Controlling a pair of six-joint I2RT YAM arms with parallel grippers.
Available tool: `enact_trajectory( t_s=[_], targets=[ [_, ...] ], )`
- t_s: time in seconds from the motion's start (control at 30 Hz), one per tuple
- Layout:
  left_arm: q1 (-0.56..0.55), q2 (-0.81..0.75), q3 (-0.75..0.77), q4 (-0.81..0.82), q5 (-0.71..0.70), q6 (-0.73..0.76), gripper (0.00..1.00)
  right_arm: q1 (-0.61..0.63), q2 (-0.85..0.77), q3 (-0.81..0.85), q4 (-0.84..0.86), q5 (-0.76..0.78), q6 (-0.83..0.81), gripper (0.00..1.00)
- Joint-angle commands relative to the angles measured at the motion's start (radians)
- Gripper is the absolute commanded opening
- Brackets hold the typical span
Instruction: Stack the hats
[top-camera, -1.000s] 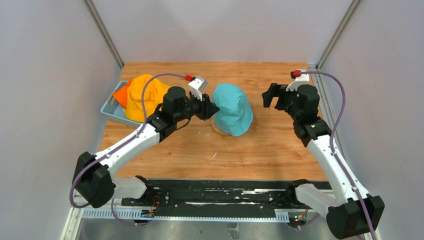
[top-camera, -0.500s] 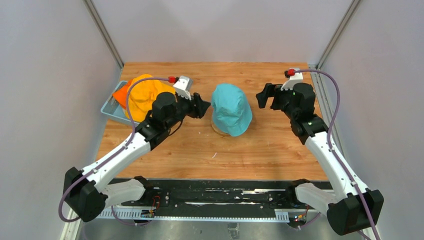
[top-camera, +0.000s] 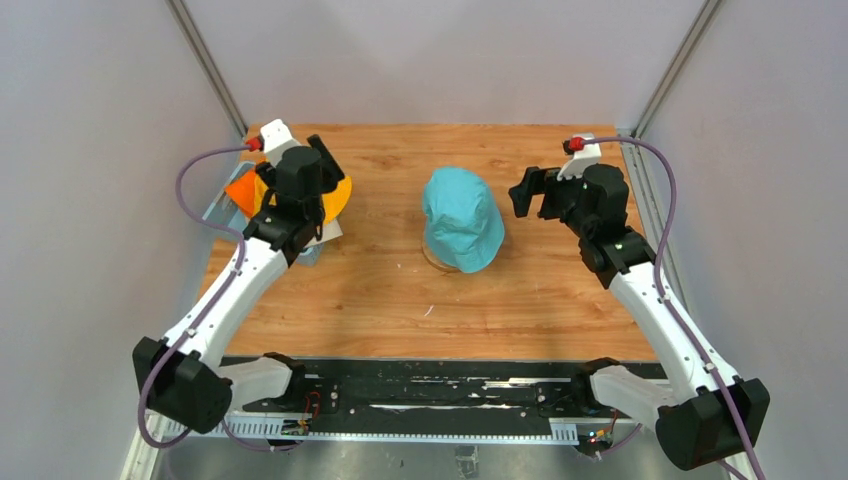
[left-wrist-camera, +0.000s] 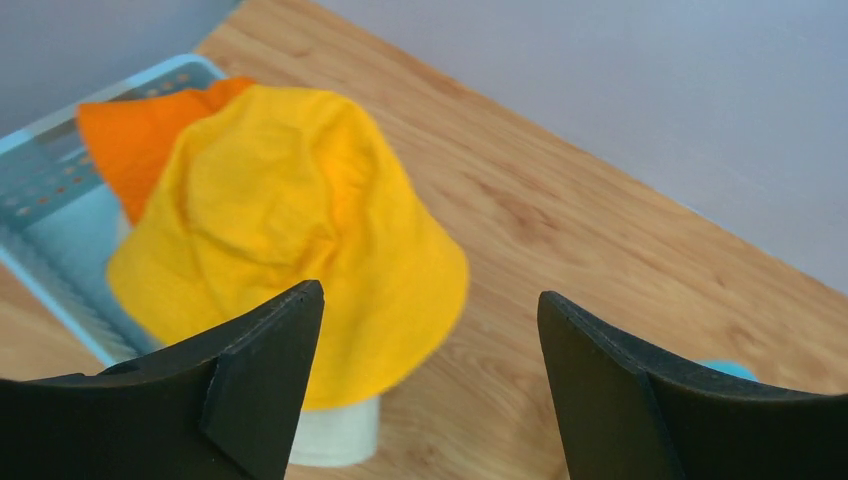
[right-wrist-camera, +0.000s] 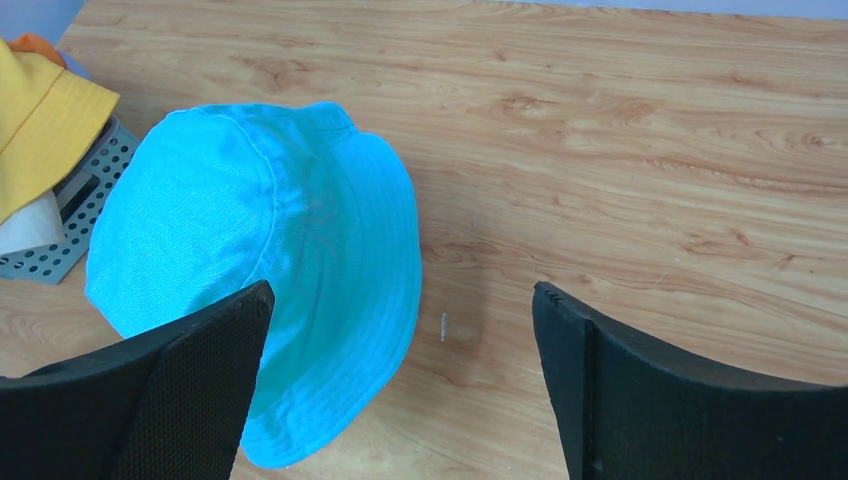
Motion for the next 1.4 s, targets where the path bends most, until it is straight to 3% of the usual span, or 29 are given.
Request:
enact_trajectory(
  t_s=[0.0, 0.47, 0.87, 1.17, 1.37],
  targets=[
    [0.140, 0.073, 0.045, -0.073, 0.008, -0.171, 0.82, 0.017, -0.024, 0.033, -0.023, 0.021, -0.033, 1.00],
    [0.346, 0.480, 0.330, -0.169, 0.029, -0.278, 0.78, 0.016, -0.048, 0.025, -0.032, 0.032, -0.053, 0.99],
    [0.389, 0.613, 0.446, -0.164, 0.052, -0.224, 0.77, 0.017, -0.031, 0.034, -0.031, 0.033, -0.060, 0.99],
    [0.391, 0.629, 0.416, -0.134, 0.071, -0.217, 0.59, 0.016, -0.031, 0.027, -0.029, 0.037, -0.058, 0.99],
    [0.390, 0.600, 0.400, -0.116, 0.086, -0.213, 0.17, 0.016, -0.033, 0.021, -0.029, 0.040, -0.056, 0.99]
  ],
)
